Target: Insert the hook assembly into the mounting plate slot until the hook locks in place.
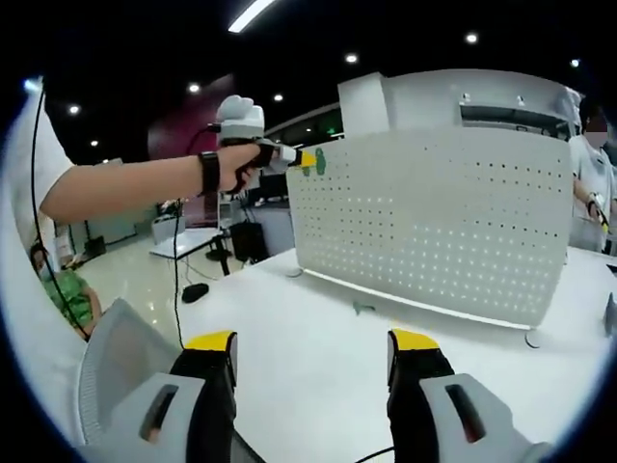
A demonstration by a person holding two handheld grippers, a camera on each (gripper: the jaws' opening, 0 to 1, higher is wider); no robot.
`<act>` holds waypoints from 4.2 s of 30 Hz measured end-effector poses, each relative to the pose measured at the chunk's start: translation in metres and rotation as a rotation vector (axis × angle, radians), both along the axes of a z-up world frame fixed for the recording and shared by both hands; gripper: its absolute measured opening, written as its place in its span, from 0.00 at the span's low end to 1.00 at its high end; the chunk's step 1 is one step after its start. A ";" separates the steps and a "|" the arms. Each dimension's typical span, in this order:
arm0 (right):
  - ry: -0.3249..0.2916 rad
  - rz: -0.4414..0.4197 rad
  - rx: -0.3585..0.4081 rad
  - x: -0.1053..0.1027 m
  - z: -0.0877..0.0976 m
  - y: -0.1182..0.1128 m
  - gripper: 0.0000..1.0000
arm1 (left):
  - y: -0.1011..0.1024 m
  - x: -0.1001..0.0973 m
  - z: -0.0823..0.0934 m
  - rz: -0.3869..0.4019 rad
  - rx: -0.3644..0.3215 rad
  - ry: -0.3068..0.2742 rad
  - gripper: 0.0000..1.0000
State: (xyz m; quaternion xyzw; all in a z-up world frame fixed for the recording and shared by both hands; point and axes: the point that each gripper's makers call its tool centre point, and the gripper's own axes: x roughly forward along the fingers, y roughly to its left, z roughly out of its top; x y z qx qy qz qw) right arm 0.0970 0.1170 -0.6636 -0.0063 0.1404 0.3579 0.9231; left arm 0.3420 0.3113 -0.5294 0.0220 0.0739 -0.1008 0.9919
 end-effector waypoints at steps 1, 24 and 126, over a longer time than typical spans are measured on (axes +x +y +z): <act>0.002 -0.001 -0.002 0.000 -0.001 0.000 0.64 | 0.000 0.002 0.000 0.001 0.004 0.004 0.02; 0.030 -0.009 -0.026 0.008 -0.008 -0.012 0.63 | 0.002 0.038 0.003 0.027 -0.015 0.011 0.02; 0.076 -0.025 -0.038 0.011 -0.023 -0.011 0.61 | -0.014 0.076 0.003 -0.140 0.131 -0.056 0.28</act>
